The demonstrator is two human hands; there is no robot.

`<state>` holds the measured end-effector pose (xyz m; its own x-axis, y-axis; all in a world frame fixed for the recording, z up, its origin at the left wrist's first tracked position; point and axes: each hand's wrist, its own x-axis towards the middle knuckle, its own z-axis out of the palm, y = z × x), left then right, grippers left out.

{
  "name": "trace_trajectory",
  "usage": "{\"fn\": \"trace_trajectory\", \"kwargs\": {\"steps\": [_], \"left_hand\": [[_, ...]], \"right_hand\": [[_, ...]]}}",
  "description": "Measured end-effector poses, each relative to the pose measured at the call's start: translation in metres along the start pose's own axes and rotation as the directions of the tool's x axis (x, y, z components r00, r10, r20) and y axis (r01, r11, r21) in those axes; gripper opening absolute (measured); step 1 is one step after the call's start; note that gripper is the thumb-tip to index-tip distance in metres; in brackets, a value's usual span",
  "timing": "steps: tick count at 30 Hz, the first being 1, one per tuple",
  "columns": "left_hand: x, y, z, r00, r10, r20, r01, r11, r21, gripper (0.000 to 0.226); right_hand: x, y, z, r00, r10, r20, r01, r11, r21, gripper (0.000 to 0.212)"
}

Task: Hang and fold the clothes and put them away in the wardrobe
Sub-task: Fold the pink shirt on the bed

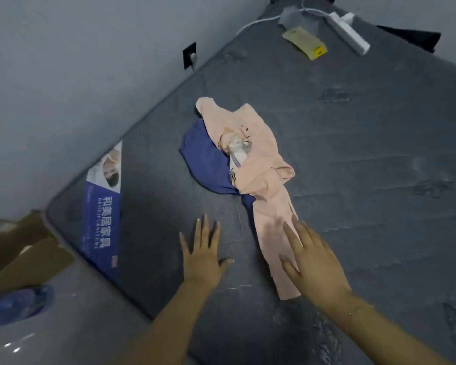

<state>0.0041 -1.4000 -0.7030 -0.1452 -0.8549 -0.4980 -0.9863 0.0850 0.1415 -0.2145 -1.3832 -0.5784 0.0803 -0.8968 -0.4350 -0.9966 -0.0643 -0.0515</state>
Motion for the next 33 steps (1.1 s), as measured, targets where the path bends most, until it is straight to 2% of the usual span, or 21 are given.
{"fn": "trace_trajectory", "kwargs": {"steps": [2, 7, 9, 11, 13, 14, 16, 18, 21, 24, 26, 27, 28, 29, 30, 31, 32, 33], "left_hand": [[0.018, -0.006, 0.031, 0.997, 0.042, 0.063, -0.039, 0.998, -0.047, 0.097], [0.029, -0.011, 0.049, 0.997, 0.060, 0.056, -0.057, 0.996, -0.070, 0.103], [0.030, -0.011, 0.051, 0.997, 0.043, 0.056, -0.039, 0.996, -0.080, 0.102], [0.033, -0.012, 0.051, 0.997, 0.039, 0.063, -0.034, 0.996, -0.088, 0.103], [0.035, -0.012, 0.053, 0.998, 0.031, 0.063, -0.025, 0.995, -0.094, 0.103], [0.035, -0.013, 0.055, 0.998, 0.027, 0.062, -0.020, 0.994, -0.103, 0.104], [0.037, -0.014, 0.057, 0.998, 0.032, 0.060, -0.025, 0.993, -0.114, 0.105], [0.038, -0.016, 0.060, 0.998, 0.032, 0.057, -0.026, 0.994, -0.108, 0.106], [0.041, -0.019, 0.061, 0.998, 0.027, 0.056, -0.020, 0.992, -0.121, 0.108], [0.041, -0.019, 0.050, 0.995, -0.017, 0.103, 0.032, 0.988, -0.151, 0.108], [0.038, -0.011, 0.038, 0.986, -0.073, 0.148, 0.099, 0.979, -0.176, 0.105], [0.035, 0.000, 0.030, 0.978, -0.127, 0.167, 0.163, 0.961, -0.222, 0.099], [0.030, 0.013, 0.021, 0.962, -0.198, 0.186, 0.258, 0.880, -0.399, 0.085], [0.022, 0.026, 0.010, 0.946, -0.224, 0.235, 0.325, 0.683, -0.655, 0.062], [0.010, 0.039, -0.001, 0.948, -0.132, 0.291, 0.319, 0.363, -0.875, 0.041], [-0.006, 0.057, -0.013, 0.955, -0.001, 0.298, 0.298, 0.005, -0.955, 0.039], [-0.022, 0.070, -0.020, 0.948, 0.165, 0.273, 0.311, -0.295, -0.903, 0.045], [-0.034, 0.086, -0.026, 0.941, 0.237, 0.240, 0.327, -0.463, -0.824, 0.049]], "right_hand": [[0.045, 0.002, 0.004, 0.996, -0.053, -0.068, 0.054, 0.998, 0.017, 0.070], [0.151, -0.005, -0.008, 0.952, -0.167, -0.255, 0.194, 0.978, 0.082, 0.075], [0.191, -0.015, -0.013, 0.961, -0.144, -0.235, 0.182, 0.972, 0.150, 0.088], [0.223, -0.025, -0.011, 0.981, -0.113, -0.157, 0.137, 0.978, 0.155, 0.095], [0.241, -0.030, -0.002, 0.986, -0.102, -0.135, 0.113, 0.991, 0.078, 0.081], [0.244, -0.031, 0.001, 0.977, -0.109, -0.181, 0.122, 0.991, 0.062, 0.069], [0.240, -0.026, 0.004, 0.950, -0.094, -0.299, 0.155, 0.970, 0.190, 0.050], [0.221, -0.015, 0.005, 0.934, -0.043, -0.355, 0.209, 0.872, 0.443, 0.041], [0.167, 0.006, 0.011, 0.917, 0.058, -0.394, 0.272, 0.630, 0.727, 0.037], [0.103, 0.027, 0.025, 0.939, 0.137, -0.314, 0.241, 0.387, 0.890, 0.030], [0.063, 0.041, 0.037, 0.949, 0.149, -0.279, 0.220, 0.324, 0.920, 0.014], [0.044, 0.048, 0.045, 0.950, 0.169, -0.263, 0.199, 0.322, 0.925, 0.026], [0.026, 0.053, 0.053, 0.957, 0.180, -0.228, 0.170, 0.287, 0.943, 0.035], [0.009, 0.058, 0.062, 0.964, 0.201, -0.176, 0.124, 0.245, 0.962, 0.035], [-0.007, 0.063, 0.071, 0.970, 0.213, -0.120, 0.080, 0.189, 0.979, 0.033], [-0.020, 0.067, 0.080, 0.969, 0.236, -0.069, 0.040, 0.126, 0.991, 0.032], [-0.032, 0.069, 0.087, 0.962, 0.272, -0.010, -0.003, 0.046, 0.999, 0.035], [-0.042, 0.071, 0.091, 0.949, 0.313, 0.049, -0.038, -0.042, 0.998, 0.037]]}}
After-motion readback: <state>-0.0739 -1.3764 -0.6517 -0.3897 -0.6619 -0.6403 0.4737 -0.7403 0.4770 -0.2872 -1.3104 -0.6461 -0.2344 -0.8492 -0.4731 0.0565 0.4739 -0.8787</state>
